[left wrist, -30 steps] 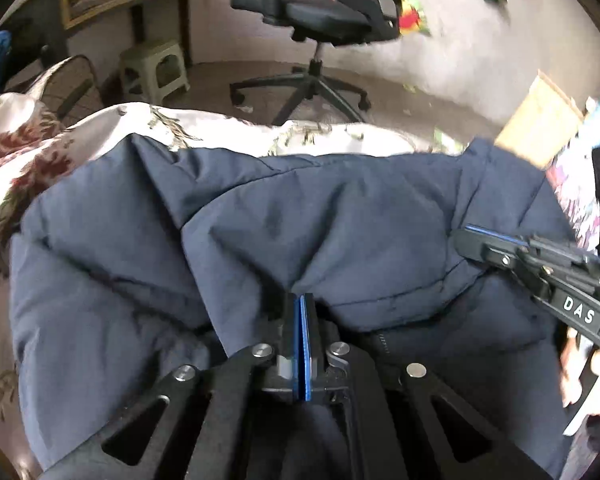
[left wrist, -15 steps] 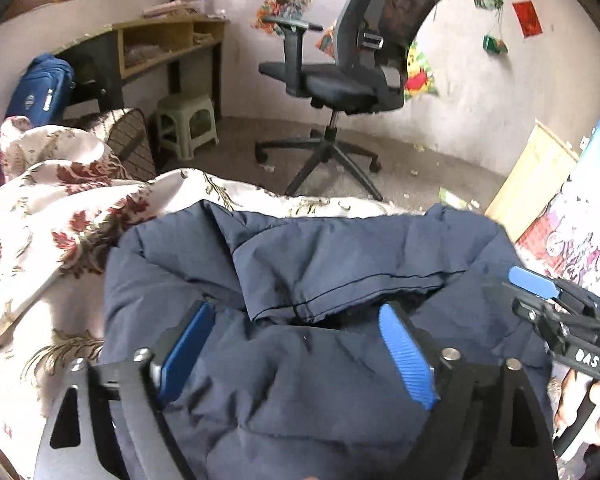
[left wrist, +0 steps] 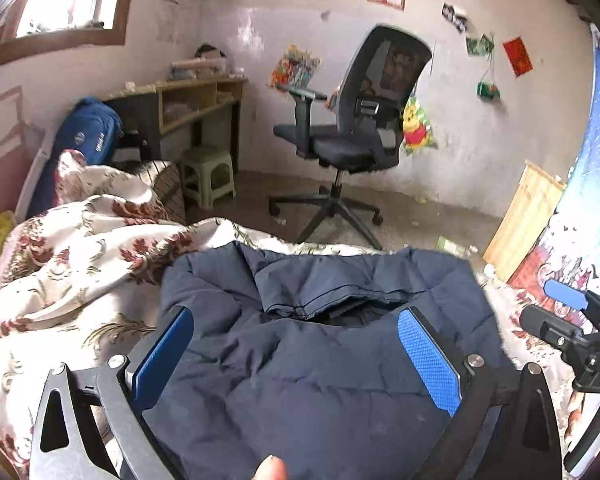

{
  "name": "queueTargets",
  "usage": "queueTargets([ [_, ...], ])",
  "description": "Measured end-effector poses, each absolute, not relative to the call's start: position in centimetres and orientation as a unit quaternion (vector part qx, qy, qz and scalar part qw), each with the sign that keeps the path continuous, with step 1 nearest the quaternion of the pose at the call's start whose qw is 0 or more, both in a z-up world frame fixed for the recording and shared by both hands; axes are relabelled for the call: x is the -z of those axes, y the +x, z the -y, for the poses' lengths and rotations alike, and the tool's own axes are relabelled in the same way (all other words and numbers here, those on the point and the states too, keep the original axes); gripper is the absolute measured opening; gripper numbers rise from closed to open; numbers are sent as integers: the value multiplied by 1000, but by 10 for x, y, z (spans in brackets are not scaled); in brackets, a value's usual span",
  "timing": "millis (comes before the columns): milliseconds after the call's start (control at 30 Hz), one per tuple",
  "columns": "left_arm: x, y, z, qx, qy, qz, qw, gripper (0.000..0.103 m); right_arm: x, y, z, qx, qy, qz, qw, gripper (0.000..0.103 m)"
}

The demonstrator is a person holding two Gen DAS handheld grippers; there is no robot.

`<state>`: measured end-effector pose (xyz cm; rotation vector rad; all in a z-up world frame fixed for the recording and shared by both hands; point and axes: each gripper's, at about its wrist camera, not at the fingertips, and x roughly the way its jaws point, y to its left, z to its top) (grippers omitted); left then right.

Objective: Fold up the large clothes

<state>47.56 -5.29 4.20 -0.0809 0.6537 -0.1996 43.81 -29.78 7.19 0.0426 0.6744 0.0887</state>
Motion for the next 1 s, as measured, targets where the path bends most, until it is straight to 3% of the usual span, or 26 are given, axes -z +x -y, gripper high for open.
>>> queueTargets([
  [400,-108,339,40,117,-27,-253,960,103,-140,307,274,-17,12,-276,961,101],
  [1000,-140,174,-24,92,-12,-230,969,103,-147,136,256,-1,52,-245,968,101],
])
